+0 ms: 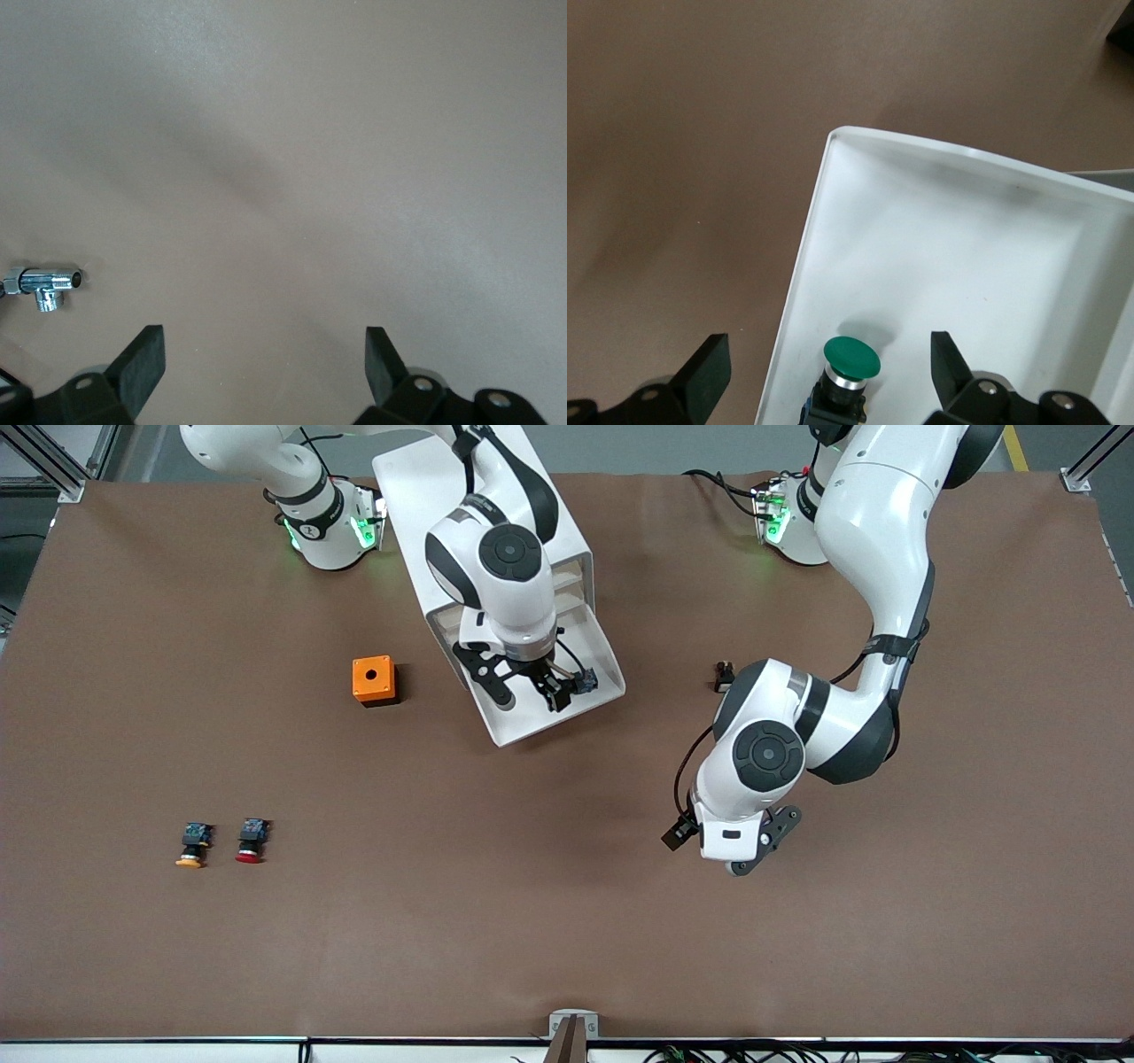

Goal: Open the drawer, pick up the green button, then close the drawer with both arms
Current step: 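Lower the right gripper and grasp the green push button, then lift the green button with the right gripper while the left gripper reaches the drawer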

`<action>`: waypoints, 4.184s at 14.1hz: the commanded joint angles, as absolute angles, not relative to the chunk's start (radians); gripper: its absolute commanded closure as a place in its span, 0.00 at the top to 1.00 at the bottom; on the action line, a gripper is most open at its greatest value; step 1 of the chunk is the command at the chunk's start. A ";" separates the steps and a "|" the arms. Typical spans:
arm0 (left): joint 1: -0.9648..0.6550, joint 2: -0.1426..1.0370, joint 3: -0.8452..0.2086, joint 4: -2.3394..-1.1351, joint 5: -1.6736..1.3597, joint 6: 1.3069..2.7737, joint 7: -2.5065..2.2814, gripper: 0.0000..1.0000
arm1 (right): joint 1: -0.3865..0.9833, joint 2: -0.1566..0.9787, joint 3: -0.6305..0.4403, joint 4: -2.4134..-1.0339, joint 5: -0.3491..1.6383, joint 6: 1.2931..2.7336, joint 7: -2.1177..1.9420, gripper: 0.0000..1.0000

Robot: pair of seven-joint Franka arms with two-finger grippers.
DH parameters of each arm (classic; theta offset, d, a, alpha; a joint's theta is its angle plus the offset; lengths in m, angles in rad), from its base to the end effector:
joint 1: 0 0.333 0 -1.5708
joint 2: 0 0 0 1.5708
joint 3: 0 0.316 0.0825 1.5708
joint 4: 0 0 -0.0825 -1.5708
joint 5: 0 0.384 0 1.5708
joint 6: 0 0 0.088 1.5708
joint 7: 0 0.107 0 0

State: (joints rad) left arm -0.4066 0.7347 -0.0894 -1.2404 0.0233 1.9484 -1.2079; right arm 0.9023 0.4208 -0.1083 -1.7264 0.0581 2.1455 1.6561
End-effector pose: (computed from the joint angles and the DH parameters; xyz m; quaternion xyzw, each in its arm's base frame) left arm 0.6626 -0.3376 0.3291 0.9347 0.3547 -0.0224 0.0037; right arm 0.4556 0.4764 0.3419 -0.9038 0.4279 0.0020 0.0013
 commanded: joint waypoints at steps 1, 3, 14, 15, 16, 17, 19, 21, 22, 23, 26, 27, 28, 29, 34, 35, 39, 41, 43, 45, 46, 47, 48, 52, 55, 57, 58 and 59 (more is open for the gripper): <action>-0.407 0.710 -0.094 -1.269 0.048 1.959 -1.201 0.99 | 0.920 0.471 -0.120 -1.671 0.058 2.140 1.681 1.00; -0.407 0.710 -0.094 -1.269 0.048 1.959 -1.201 0.99 | 0.923 0.476 -0.120 -1.663 0.064 2.152 1.703 1.00; -0.405 0.712 -0.094 -1.267 0.048 1.959 -1.201 0.99 | 0.991 0.532 -0.120 -1.635 0.071 2.164 1.887 0.99; -0.405 0.712 -0.094 -1.267 0.048 1.959 -1.201 0.99 | 0.992 0.534 -0.120 -1.635 0.071 2.166 1.887 0.99; -0.405 0.712 -0.094 -1.267 0.048 1.959 -1.201 0.99 | 0.996 0.541 -0.120 -1.635 0.072 2.164 1.888 0.98; -0.403 0.712 -0.094 -1.267 0.048 1.959 -1.201 0.99 | 0.999 0.546 -0.120 -1.632 0.074 2.166 1.891 0.98; -0.402 0.712 -0.094 -1.266 0.048 1.959 -1.201 0.99 | 1.000 0.566 -0.120 -1.615 0.078 2.164 1.922 0.98; -0.402 0.712 -0.094 -1.266 0.048 1.959 -1.201 0.99 | 1.012 0.580 -0.120 -1.614 0.077 2.166 1.927 0.98; -0.402 0.712 -0.094 -1.266 0.048 1.959 -1.201 0.99 | 1.012 0.586 -0.120 -1.612 0.075 2.166 1.927 0.98; -0.402 0.712 -0.094 -1.266 0.048 1.959 -1.201 0.99 | 1.012 0.589 -0.120 -1.603 0.077 2.166 1.934 0.98; -0.406 0.712 -0.094 -1.266 0.048 1.959 -1.201 0.99 | 1.019 0.597 -0.120 -1.594 0.077 2.166 1.953 0.96; -0.407 0.712 -0.094 -1.266 0.048 1.959 -1.201 0.99 | 1.023 0.598 -0.120 -1.594 0.077 2.166 1.962 0.95; -0.407 0.712 -0.094 -1.266 0.048 1.959 -1.201 0.99 | 1.025 0.603 -0.120 -1.594 0.077 2.166 1.965 0.95; -0.407 0.712 -0.094 -1.266 0.048 1.959 -1.201 0.99 | 1.026 0.603 -0.120 -1.594 0.077 2.166 1.965 0.93; -0.410 0.713 -0.094 -1.266 0.045 1.959 -1.201 0.99 | 1.028 0.603 -0.120 -1.594 0.077 2.164 1.960 0.88; -0.410 0.713 -0.095 -1.266 0.044 1.959 -1.201 0.99 | 1.031 0.603 -0.120 -1.594 0.077 2.164 1.959 0.86; -0.410 0.715 -0.113 -1.266 0.041 1.959 -1.201 0.99 | 1.032 0.604 -0.120 -1.594 0.075 2.166 1.948 0.78; -0.410 0.719 -0.115 -1.266 0.041 1.959 -1.201 0.99 | 1.032 0.612 -0.120 -1.594 0.074 2.166 1.948 0.76; -0.411 0.722 -0.117 -1.266 0.038 1.959 -1.201 0.99 | 1.034 0.617 -0.120 -1.592 0.069 2.166 1.947 0.69; -0.411 0.727 -0.117 -1.266 0.038 1.959 -1.203 0.99 | 1.034 0.618 -0.120 -1.577 0.072 2.164 1.945 0.64; -0.411 0.729 -0.118 -1.266 0.038 1.959 -1.203 0.99 | 1.034 0.618 -0.120 -1.577 0.072 2.163 1.945 0.59; -0.411 0.730 -0.124 -1.266 0.037 1.959 -1.203 0.99 | 1.034 0.618 -0.120 -1.572 0.072 2.161 1.945 0.52; -0.410 0.735 -0.138 -1.266 0.037 1.959 -1.203 0.99 | 1.034 0.618 -0.120 -1.565 0.072 2.161 1.944 0.43; -0.411 0.739 -0.156 -1.266 0.035 1.959 -1.201 0.99 | 1.032 0.618 -0.120 -1.562 0.075 2.158 1.902 0.04; -0.411 0.742 -0.158 -1.266 0.037 1.959 -1.201 0.99 | 1.028 0.617 -0.118 -1.551 0.075 2.151 1.901 0.02; -0.413 0.742 -0.158 -1.267 0.037 1.959 -1.201 0.99 | 1.023 0.617 -0.118 -1.539 0.077 2.142 1.884 0.01; -0.413 0.742 -0.158 -1.267 0.037 1.959 -1.201 0.99 | 1.020 0.615 -0.120 -1.528 0.077 2.123 1.843 0.01; -0.413 0.742 -0.158 -1.267 0.037 1.959 -1.201 0.99 | 1.013 0.615 -0.120 -1.507 0.078 2.084 1.816 0.00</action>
